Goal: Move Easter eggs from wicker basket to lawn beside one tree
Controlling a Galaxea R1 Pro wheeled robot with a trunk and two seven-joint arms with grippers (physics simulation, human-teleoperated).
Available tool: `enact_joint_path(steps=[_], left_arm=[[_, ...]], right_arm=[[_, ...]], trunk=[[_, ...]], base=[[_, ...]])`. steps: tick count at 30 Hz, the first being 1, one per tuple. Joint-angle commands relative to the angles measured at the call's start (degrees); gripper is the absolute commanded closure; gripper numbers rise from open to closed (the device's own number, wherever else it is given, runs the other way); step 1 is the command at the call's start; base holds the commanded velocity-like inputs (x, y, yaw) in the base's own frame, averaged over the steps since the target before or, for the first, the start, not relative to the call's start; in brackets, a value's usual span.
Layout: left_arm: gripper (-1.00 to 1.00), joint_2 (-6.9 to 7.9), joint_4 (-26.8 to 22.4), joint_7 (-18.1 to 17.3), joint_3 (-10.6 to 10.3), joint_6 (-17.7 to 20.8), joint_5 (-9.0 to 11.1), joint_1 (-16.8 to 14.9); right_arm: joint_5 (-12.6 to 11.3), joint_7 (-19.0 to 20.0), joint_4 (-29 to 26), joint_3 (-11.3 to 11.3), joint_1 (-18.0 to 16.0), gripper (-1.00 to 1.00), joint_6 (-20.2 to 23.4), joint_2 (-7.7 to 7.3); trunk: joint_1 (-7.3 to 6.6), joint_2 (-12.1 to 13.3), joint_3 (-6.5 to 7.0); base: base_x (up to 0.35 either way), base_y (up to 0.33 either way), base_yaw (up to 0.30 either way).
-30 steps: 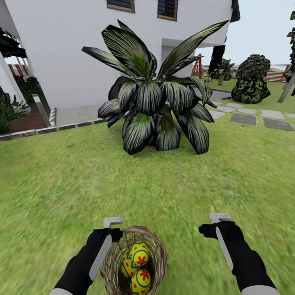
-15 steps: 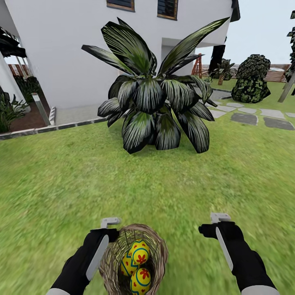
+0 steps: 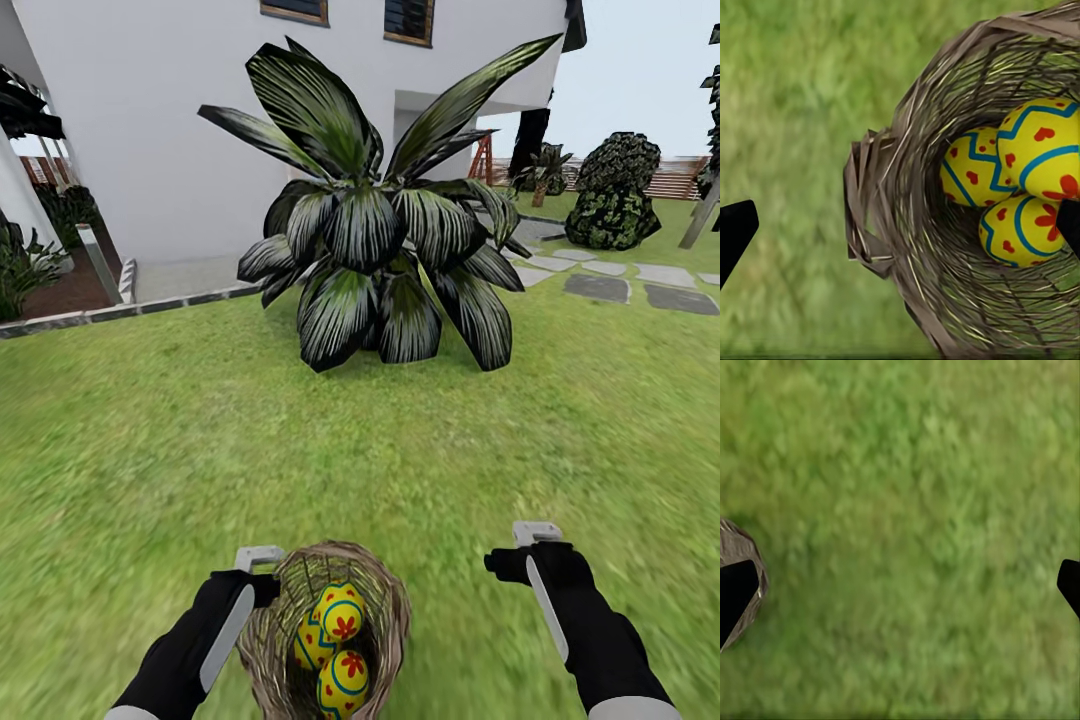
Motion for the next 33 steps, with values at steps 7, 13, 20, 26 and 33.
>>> enact_joint_path(steps=[7, 13, 20, 26, 33], left_arm=[[-1.0, -0.12, 3.15, -0.54, -0.11, -0.09, 0.6, -0.12], [-1.0, 0.0, 3.16, -0.59, -0.11, -0.1, 0.49, -0.12], [-1.0, 0.12, 2.79, -0.6, 0.11, -0.11, 0.47, -0.12], [-1.0, 0.39, 2.45, -1.12, 2.85, -0.11, 0.59, -0.12], [-1.0, 2.21, 2.3, -8.9, 6.15, -0.02, 0.31, -0.29]], right_arm=[[0.4, 0.15, -0.01, 0.02, -0.03, -1.0, 0.26, -0.02], [0.38, 0.15, -0.01, 0.04, -0.03, -1.0, 0.26, 0.0], [0.4, 0.17, -0.01, 0.1, -0.03, -1.0, 0.26, 0.0], [0.39, 0.15, -0.01, 0.11, -0.03, -1.0, 0.26, -0.08], [0.4, 0.24, 0.09, 0.11, -0.03, -1.0, 0.26, -0.09]], trunk=[[1.54, -2.85, -1.31], [2.86, -5.25, -2.39], [4.39, -8.06, -3.65], [5.71, -10.47, -4.72], [7.25, -13.28, -5.98]], base=[[0.0, 0.0, 0.0], [0.0, 0.0, 0.0], [0.0, 0.0, 0.0], [0.0, 0.0, 0.0], [0.0, 0.0, 0.0]])
